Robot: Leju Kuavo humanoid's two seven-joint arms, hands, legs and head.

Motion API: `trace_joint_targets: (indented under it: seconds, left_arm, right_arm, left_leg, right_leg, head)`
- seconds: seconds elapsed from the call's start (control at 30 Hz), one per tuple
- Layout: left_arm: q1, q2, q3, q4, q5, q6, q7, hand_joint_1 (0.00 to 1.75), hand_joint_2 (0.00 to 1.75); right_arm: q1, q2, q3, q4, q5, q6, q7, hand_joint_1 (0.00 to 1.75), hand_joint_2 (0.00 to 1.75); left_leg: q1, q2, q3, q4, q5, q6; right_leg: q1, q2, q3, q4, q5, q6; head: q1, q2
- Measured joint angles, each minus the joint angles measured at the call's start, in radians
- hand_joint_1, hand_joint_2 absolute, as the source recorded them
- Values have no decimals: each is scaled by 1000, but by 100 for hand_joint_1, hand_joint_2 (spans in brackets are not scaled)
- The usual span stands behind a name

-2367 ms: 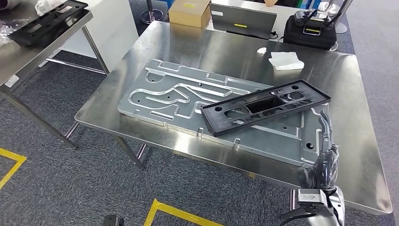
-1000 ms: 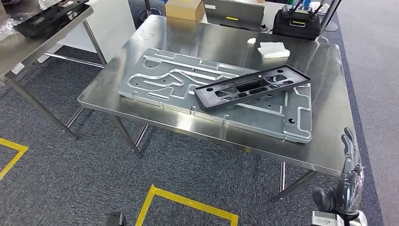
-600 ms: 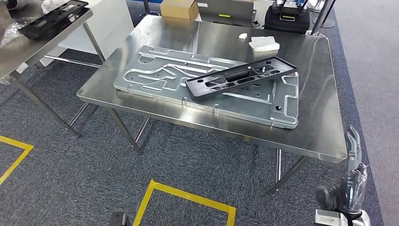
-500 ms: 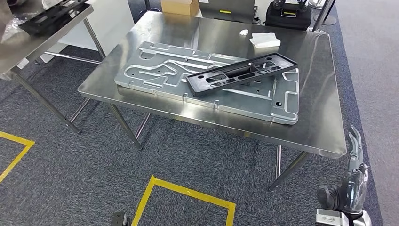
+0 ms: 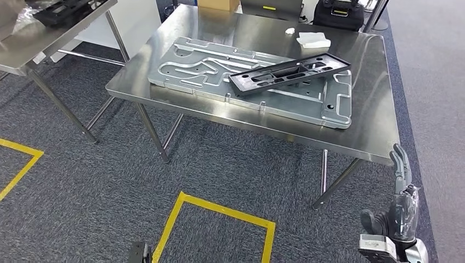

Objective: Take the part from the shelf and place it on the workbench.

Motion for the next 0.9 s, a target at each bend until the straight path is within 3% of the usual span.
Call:
trace_joint_targets:
  seconds: [0.03, 0.1, 0.17, 0.23, 0.33, 0.4, 0.43, 0.5, 0.6, 0.63, 0.7, 0.9]
  left_arm:
    - [0, -1, -1, 0, -1, 1, 2, 0, 0]
    - [-2, -2, -4, -1, -2, 5, 6, 0, 0]
    - [-5, -2, -6, -2, -12, 10, 11, 0, 0]
    - [-7, -2, -13, -2, -30, 15, 19, 0, 0]
    - [-10, -2, -29, -2, -49, 24, 28, 0, 0]
    - [-11, -2, -31, -2, -51, 29, 34, 0, 0]
    - [-11, -1, -32, -2, -52, 30, 39, 0, 0]
    - [-11, -1, -36, -2, -52, 33, 50, 0, 0]
    - [-11, -1, -46, -2, -53, 43, 67, 0, 0]
    - [-10, -1, -48, -2, -53, 48, 71, 0, 0]
    - [-6, -1, -53, -2, -54, 58, 77, 0, 0]
    - [17, -1, -57, -2, -61, 93, 67, 0, 0]
  right_arm:
    - [0, 1, 1, 8, 3, -1, 1, 0, 0]
    - [0, 7, 4, 23, 7, -1, 3, 0, 0]
    - [1, 15, 6, 44, 23, 3, 12, 0, 0]
    - [3, 29, 8, 86, 50, 17, 36, 0, 0]
    - [3, 60, 9, 186, 67, 28, 56, 0, 0]
    - [1, 83, 8, 268, 57, 30, 59, 0, 0]
    - [-2, 95, 5, 314, 49, 31, 61, 0, 0]
    - [-18, 121, -9, 426, 28, 30, 61, 0, 0]
    - [-63, 160, -50, 641, -4, 5, 34, 0, 0]
    - [-80, 171, -65, 716, -9, -9, 26, 0, 0]
    - [-117, 187, -97, 877, -17, -31, 34, 0, 0]
    - [-158, 200, -209, 1253, -38, -36, 194, 0, 0]
  left_leg:
    - [1, 0, -15, 8, 6, -3]
    - [-1, -1, -41, 27, 16, -13]
    - [-3, -1, -54, 37, 23, -24]
    - [-3, 0, -55, 30, 30, -34]
    - [-3, 1, -59, 21, 5, -29]
    - [-3, 0, -61, 18, -7, -28]
    - [-3, -1, -61, 16, -2, -26]
    - [-1, -2, -62, 9, 36, -21]
    - [4, -4, -62, -1, 80, -44]
    - [5, -4, -63, -2, 79, -49]
    - [5, -4, -66, -2, 82, -49]
    - [4, -7, -74, 2, 79, -48]
  right_leg:
    - [-2, -1, 47, -52, 24, 1]
    - [-1, -1, 144, -187, 27, -4]
    - [5, 0, 181, -255, 4, -16]
    - [8, 1, 178, -267, 6, -27]
    - [7, 0, 173, -278, 19, -30]
    - [8, -1, 169, -277, 29, -39]
    - [9, -1, 167, -277, 33, -42]
    - [12, -1, 164, -275, 39, -48]
    - [15, 0, 157, -272, 41, -50]
    - [15, 0, 155, -271, 42, -51]
    - [15, 0, 152, -271, 42, -51]
    - [14, -3, 148, -271, 41, -49]
  head:
    - [0, 0]
    - [0, 0]
    - [0, 0]
    - [0, 0]
    - [0, 0]
    - [0, 0]
    - [0, 0]
    - [0, 0]
    - [0, 0]
    - [0, 0]
    - [0, 0]
    - [0, 0]
